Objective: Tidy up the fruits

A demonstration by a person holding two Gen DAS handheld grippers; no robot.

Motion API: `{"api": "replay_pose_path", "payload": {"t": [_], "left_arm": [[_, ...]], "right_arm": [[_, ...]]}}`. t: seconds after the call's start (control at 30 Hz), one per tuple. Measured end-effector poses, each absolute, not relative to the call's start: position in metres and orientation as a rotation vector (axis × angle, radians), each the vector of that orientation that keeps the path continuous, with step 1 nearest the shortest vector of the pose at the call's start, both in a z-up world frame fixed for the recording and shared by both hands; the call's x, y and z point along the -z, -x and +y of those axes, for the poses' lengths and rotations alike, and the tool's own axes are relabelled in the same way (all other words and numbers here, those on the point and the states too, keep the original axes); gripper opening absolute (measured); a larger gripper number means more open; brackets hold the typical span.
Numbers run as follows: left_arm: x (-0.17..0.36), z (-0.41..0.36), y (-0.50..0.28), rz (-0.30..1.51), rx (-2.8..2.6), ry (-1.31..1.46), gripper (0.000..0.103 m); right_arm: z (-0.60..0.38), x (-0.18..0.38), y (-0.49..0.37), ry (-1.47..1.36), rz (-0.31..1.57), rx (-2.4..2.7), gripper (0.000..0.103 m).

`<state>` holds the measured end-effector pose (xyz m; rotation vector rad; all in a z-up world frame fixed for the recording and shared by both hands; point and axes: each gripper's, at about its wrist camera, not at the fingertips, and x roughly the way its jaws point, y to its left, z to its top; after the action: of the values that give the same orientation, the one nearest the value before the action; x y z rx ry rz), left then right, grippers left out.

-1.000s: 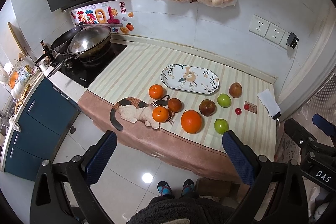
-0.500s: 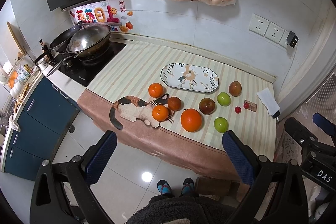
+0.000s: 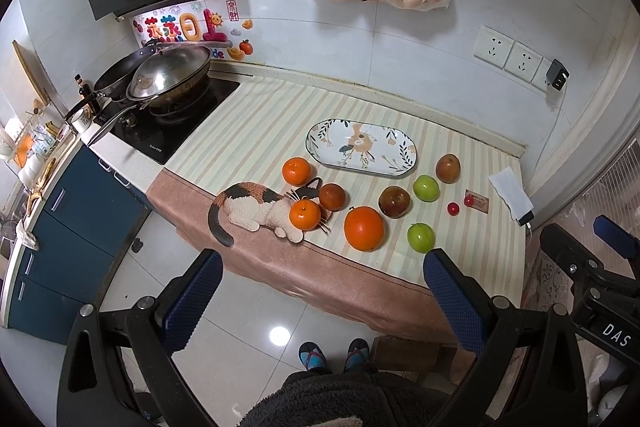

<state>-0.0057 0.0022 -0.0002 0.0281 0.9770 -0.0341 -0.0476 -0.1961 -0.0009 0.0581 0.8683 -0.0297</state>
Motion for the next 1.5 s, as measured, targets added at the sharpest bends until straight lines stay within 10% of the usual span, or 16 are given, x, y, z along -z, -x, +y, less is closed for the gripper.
{"api": "replay_pose_path", "payload": {"t": [0.7,1.5], "left_arm": [[0.017,0.007,-0.008,0.978,-0.041,-0.028,0.103],[0.213,0.076,-0.169,1.410,-0.182,-0.132,0.103]], "right_arm": [[-0.195,0.013,0.037,-0.118,0.877,0.020,0.103],[-0.151,0.322,-0.173,-0.312,1.405,-0.034,0.103]]}}
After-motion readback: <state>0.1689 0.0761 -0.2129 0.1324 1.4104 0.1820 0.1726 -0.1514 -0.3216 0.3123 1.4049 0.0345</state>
